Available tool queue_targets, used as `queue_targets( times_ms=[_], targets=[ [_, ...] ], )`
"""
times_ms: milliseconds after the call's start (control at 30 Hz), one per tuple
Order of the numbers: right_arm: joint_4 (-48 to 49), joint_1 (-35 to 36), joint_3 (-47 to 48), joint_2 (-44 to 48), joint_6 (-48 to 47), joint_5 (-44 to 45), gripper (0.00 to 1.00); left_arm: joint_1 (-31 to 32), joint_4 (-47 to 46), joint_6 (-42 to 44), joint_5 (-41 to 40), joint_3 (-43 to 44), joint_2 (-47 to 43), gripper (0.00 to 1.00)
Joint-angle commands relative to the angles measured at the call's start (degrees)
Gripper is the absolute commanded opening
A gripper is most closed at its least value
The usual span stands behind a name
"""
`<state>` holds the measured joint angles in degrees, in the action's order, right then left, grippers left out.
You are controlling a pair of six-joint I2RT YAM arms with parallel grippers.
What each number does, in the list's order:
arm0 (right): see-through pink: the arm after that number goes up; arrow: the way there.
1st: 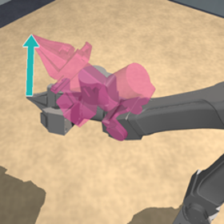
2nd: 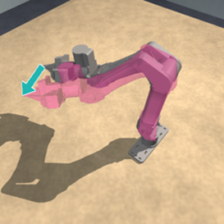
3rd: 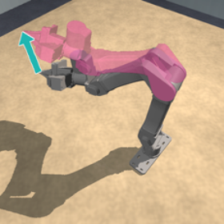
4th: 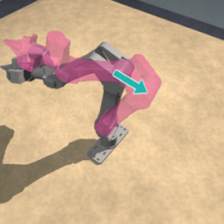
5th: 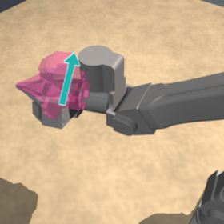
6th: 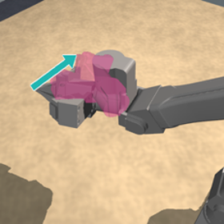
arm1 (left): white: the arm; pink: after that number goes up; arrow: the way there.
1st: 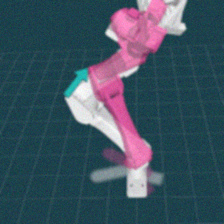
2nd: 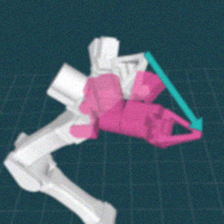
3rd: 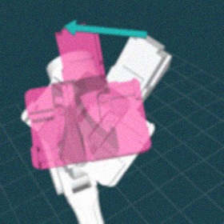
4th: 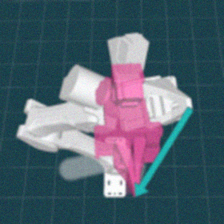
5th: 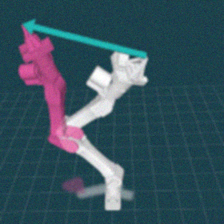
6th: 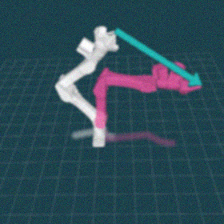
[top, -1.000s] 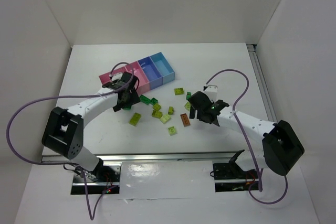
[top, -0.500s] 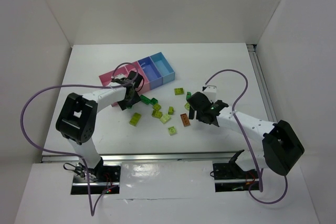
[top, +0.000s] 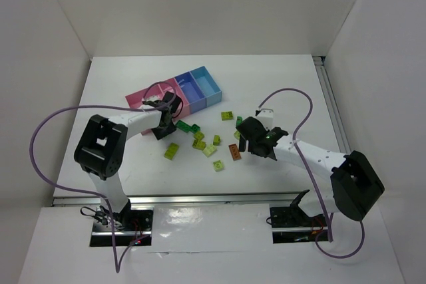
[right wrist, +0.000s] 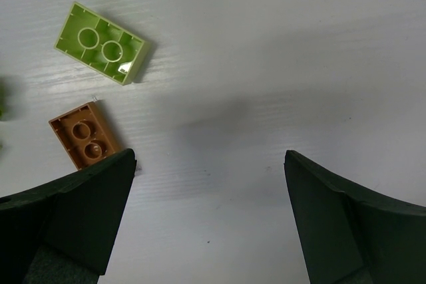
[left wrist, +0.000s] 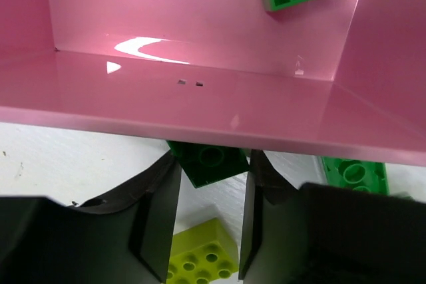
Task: Sort the legos into containers by color
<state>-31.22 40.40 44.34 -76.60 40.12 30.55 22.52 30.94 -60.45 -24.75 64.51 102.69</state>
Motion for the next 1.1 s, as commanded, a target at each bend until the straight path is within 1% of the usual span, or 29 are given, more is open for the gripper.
queue_targets(
  times_ms=[0,100,133,167,200,233,333,367,433,500,533,600,633,767,833,867,900,933,967,1033,1067],
  targets=[
    [2.0,0.6,0.5,-0.1,-0.3,0.2,1.0,-0.4,-0.2,-0.6,-0.5,-0.8,-0.8,0.42],
    [2.0,0.6,0.0,-0.1,-0.3,-0.3,1.0,-0.4,-0.2,0.1,-0.5,-1.4,-2.7,0.36],
    [2.0,0.6,0.0,-0.1,-0.3,-0.3,1.0,-0.4,0.4,0.7,-0.5,-1.4,-4.2,0.31],
    [2.0,0.6,0.0,0.4,-0.3,-0.3,1.0,-0.4,0.4,0.7,-0.5,-1.9,-5.1,0.29],
    [2.0,0.6,0.0,0.4,-0.3,-0.3,1.0,-0.4,1.0,1.2,-0.5,-1.9,-7.1,0.29],
    [2.0,0.6,0.0,0.4,-0.3,-0.3,1.0,0.2,1.6,1.9,-0.5,-1.9,-8.1,0.26],
    [2.0,0.6,0.0,0.4,-0.3,-0.3,1.0,1.6,2.1,2.6,-0.5,-1.9,-12.3,0.26],
    [2.0,0.6,0.0,0.4,-0.3,-0.3,1.0,1.6,2.6,3.3,-0.5,-1.9,-13.3,0.24],
    [2.0,0.6,0.0,0.4,-0.3,-0.3,1.0,2.2,3.2,3.3,-0.5,-1.9,-15.1,0.24],
    [2.0,0.6,0.0,0.4,0.2,-0.3,1.0,2.2,4.0,4.7,-1.1,-0.5,-17.0,0.24],
    [2.0,0.6,0.0,0.9,0.2,-0.3,1.0,2.2,4.0,5.4,-1.8,0.1,-17.0,0.24],
    [2.0,0.6,0.0,0.9,0.2,-0.8,1.0,-0.5,4.0,8.1,-1.3,3.2,-16.3,0.26],
    [2.0,0.6,0.0,1.4,0.2,-0.8,1.0,-1.4,4.5,8.6,-1.3,6.2,-15.3,0.26],
    [1.3,0.6,0.0,2.1,0.2,-0.3,1.0,-4.7,5.2,10.5,-1.3,12.5,-9.7,0.26],
    [0.8,0.6,0.0,2.6,0.2,0.2,1.0,-6.2,5.2,11.1,-1.8,14.2,-6.9,0.32],
    [0.8,0.6,0.0,2.6,0.2,0.2,1.0,-6.7,5.2,11.7,-0.9,15.9,-5.9,0.38],
    [0.8,0.6,0.0,2.6,0.2,0.2,1.0,-6.7,5.2,12.4,0.3,17.0,-4.9,0.5],
    [0.8,0.6,0.0,2.6,0.2,0.2,1.0,-7.6,5.2,14.0,1.0,18.2,-2.4,0.65],
    [0.8,0.6,0.0,2.6,0.2,0.8,1.0,-8.3,7.5,14.0,1.7,21.2,-1.3,0.84],
    [0.3,0.6,0.0,2.6,0.2,0.8,1.0,-8.3,9.0,14.0,1.7,22.3,-0.5,0.86],
    [0.3,0.6,0.0,2.1,0.2,0.8,1.0,-8.3,9.0,14.0,1.7,22.3,-1.7,0.86]
  ],
)
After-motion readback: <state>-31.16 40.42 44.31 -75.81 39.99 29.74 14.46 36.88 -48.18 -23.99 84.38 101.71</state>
